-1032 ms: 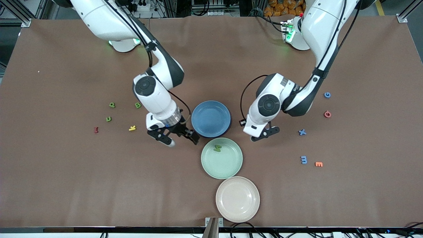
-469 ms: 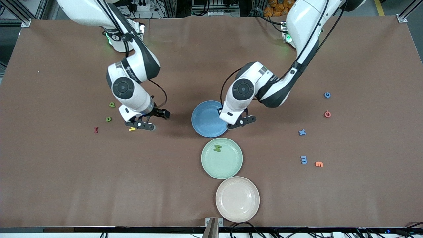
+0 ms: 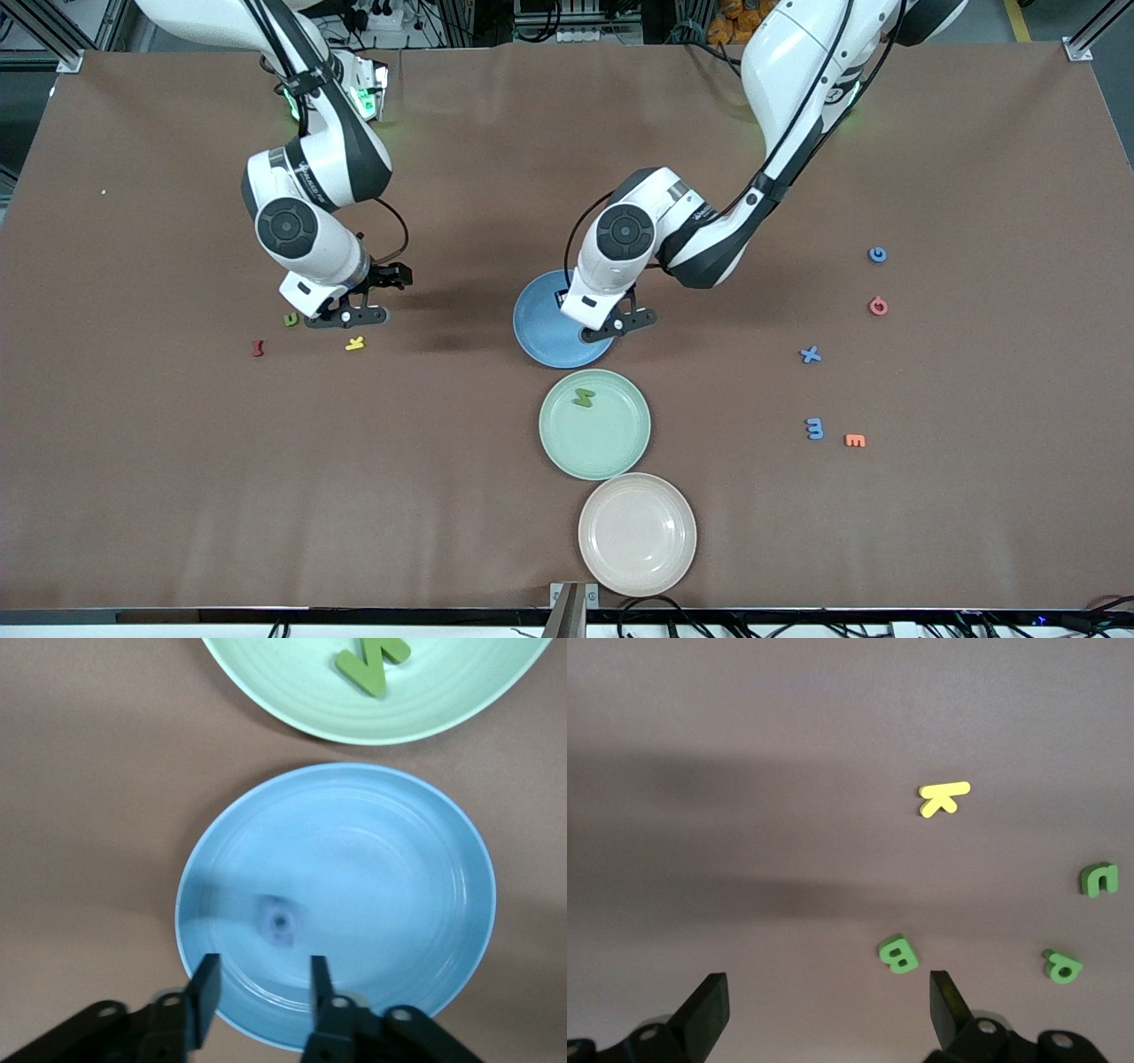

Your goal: Sort letters by color into matching plates

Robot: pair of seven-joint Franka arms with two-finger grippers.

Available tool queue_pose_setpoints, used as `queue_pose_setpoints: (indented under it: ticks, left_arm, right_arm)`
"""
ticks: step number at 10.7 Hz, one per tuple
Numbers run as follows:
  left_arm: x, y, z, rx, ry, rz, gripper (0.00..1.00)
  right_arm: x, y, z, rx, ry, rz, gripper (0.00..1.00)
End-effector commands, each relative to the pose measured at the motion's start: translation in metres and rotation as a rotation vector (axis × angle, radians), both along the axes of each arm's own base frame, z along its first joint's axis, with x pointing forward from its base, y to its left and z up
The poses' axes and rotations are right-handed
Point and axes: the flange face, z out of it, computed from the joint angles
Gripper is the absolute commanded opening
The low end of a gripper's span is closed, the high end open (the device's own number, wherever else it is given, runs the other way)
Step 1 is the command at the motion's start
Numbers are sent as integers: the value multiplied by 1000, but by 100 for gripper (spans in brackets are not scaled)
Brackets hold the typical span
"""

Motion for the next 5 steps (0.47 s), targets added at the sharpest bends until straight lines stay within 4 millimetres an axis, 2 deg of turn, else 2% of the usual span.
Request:
queue_pose_setpoints:
  ticks: [1,2,5]
  left_arm:
    - [10,2,6,4,-30,6,100]
    - [17,10,6,16,-42,9,100]
    - [58,61,3,83,-91,57,100]
  right_arm:
    - [-27,-23,-10,30,-51,130,100]
    - [-31,-24,-18,42,-71,173,100]
    - [-43,-27,-33,48,-113,262,100]
